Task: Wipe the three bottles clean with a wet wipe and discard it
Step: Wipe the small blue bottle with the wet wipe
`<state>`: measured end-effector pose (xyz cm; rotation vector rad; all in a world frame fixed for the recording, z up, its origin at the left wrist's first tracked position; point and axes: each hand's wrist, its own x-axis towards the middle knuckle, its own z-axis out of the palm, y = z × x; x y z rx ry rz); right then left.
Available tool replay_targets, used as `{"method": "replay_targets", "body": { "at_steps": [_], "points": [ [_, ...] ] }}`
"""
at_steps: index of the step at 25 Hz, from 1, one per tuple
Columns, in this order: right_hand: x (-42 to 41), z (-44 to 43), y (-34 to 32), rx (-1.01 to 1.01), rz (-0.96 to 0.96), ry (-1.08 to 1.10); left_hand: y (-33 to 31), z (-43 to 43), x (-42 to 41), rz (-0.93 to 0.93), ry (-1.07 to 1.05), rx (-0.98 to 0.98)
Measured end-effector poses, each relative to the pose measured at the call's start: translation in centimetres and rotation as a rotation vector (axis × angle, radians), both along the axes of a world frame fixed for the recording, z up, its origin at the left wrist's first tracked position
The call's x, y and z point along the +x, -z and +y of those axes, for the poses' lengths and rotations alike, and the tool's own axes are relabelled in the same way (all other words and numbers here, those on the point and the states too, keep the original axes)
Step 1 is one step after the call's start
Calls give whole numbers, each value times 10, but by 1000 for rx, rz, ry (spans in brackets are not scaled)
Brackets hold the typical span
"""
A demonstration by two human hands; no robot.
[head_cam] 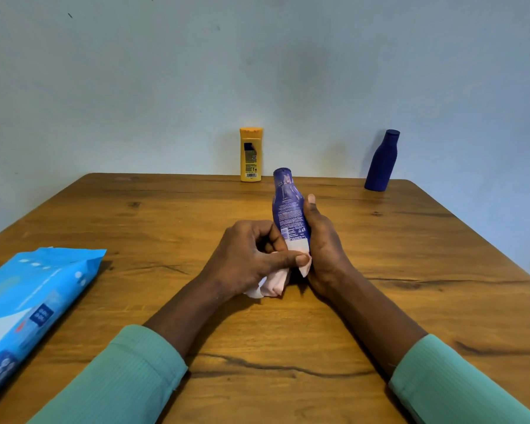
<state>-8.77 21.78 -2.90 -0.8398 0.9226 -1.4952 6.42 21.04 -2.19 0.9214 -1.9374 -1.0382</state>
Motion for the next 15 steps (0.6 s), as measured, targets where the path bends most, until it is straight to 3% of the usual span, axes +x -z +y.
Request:
{"method": "replay_targets", "body": {
  "at_steps": [5, 7, 11, 15],
  "points": [
    [1, 3, -3, 58, 94, 44, -1, -5, 2, 249, -220, -33],
    [2, 4, -5, 81, 87, 87, -1, -7, 4, 296, -204, 37],
    [-1, 2, -6, 70, -59, 137, -3, -7, 5, 203, 10, 106],
    [-4, 4, -5, 57, 10, 35, -4, -9, 4, 401, -162, 101]
  ]
}}
